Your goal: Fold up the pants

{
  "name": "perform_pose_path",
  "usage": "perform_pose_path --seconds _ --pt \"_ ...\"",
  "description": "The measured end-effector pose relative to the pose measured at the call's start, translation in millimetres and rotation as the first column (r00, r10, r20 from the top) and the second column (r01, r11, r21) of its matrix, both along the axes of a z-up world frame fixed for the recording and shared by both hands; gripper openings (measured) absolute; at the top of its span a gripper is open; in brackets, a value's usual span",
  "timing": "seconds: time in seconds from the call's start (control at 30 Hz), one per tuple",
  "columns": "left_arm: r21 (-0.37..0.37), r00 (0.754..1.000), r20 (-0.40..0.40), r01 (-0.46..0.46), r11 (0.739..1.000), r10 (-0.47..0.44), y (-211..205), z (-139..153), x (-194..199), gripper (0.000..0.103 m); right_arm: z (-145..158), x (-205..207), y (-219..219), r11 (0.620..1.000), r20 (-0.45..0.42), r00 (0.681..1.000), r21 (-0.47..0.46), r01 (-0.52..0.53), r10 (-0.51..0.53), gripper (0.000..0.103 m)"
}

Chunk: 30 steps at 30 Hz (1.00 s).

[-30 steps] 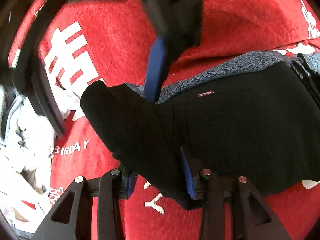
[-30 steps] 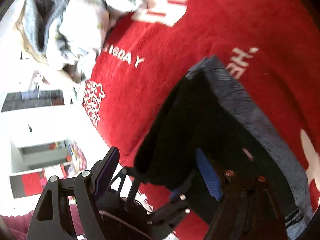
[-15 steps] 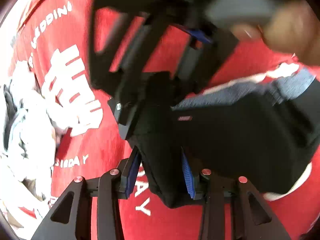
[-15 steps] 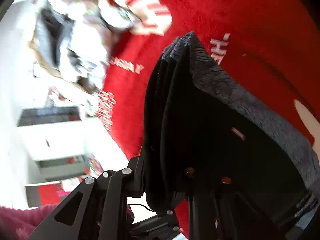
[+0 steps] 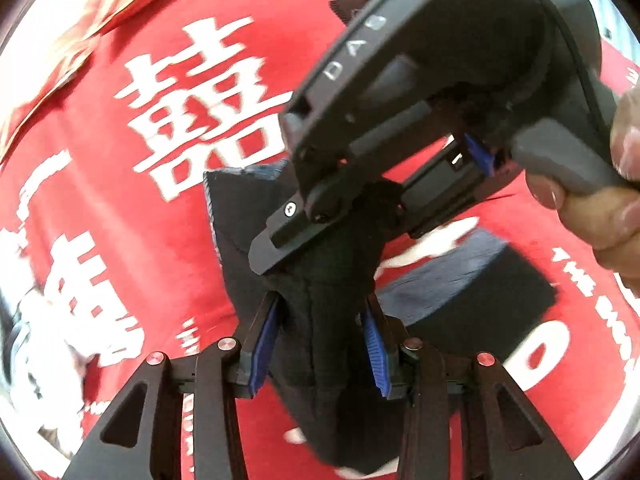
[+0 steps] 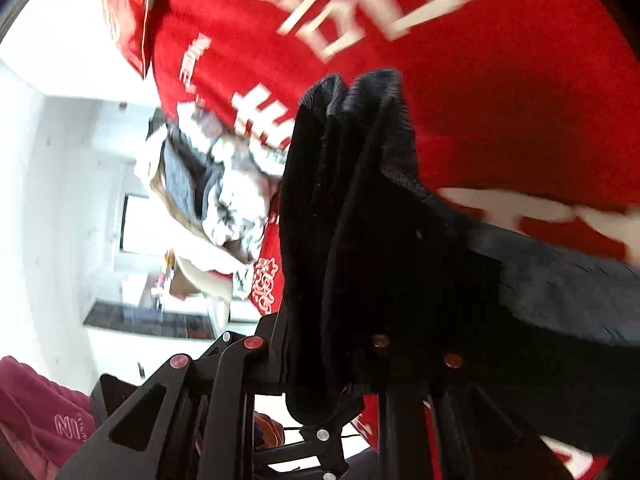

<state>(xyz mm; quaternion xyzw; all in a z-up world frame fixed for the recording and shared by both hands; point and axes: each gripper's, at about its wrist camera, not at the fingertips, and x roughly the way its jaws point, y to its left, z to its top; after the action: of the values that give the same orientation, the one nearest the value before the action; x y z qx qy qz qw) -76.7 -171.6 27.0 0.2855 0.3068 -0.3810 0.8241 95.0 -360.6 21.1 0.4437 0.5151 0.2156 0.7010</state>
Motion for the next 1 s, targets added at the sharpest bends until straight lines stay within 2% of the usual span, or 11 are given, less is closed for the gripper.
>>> perform_pose_path --seconds 0.23,0.33,0.5,0.67,0.8,0.87,1.0 --pt "0.062 0.986 -0.063 0.157 0.986 -0.153 -73.3 -29.2 -61.4 0.041 -36.0 -90.3 -77.3 0.986 -0.076 0.983 -0.003 0.165 -0.165 0.022" --pt "0.092 0.976 -0.086 0.206 0.974 -0.199 -97.2 -49.0 -86.7 0.041 -62.5 -123.2 -100.7 0.973 -0.116 0.967 0.012 0.231 -0.228 0.023" --pt "0.163 0.961 -0.171 0.246 0.955 -0.218 -124.6 -89.9 -107.1 0.041 -109.1 -156.6 -125.0 0.963 -0.195 0.944 0.004 0.271 -0.265 0.024" --pt "0.226 0.959 -0.180 0.258 0.939 -0.220 -133.9 -113.2 -115.2 0.044 -142.5 -170.9 -133.0 0.958 -0.247 0.928 -0.011 0.285 -0.279 0.025" --pt "0.233 0.953 -0.195 0.276 0.933 -0.233 -131.0 -108.0 -114.3 0.048 -140.1 -174.5 -134.8 0.959 -0.251 0.927 -0.026 0.281 -0.279 0.025" --pt "0.228 0.953 -0.201 0.271 0.935 -0.227 -125.6 -100.5 -111.9 0.060 -132.2 -176.1 -137.1 0.961 -0.248 0.929 -0.046 0.272 -0.275 0.028" --pt "0.205 0.958 -0.193 0.250 0.946 -0.211 -107.0 -81.3 -101.9 0.061 -117.4 -169.0 -145.6 0.961 -0.239 0.931 -0.064 0.270 -0.277 0.030"
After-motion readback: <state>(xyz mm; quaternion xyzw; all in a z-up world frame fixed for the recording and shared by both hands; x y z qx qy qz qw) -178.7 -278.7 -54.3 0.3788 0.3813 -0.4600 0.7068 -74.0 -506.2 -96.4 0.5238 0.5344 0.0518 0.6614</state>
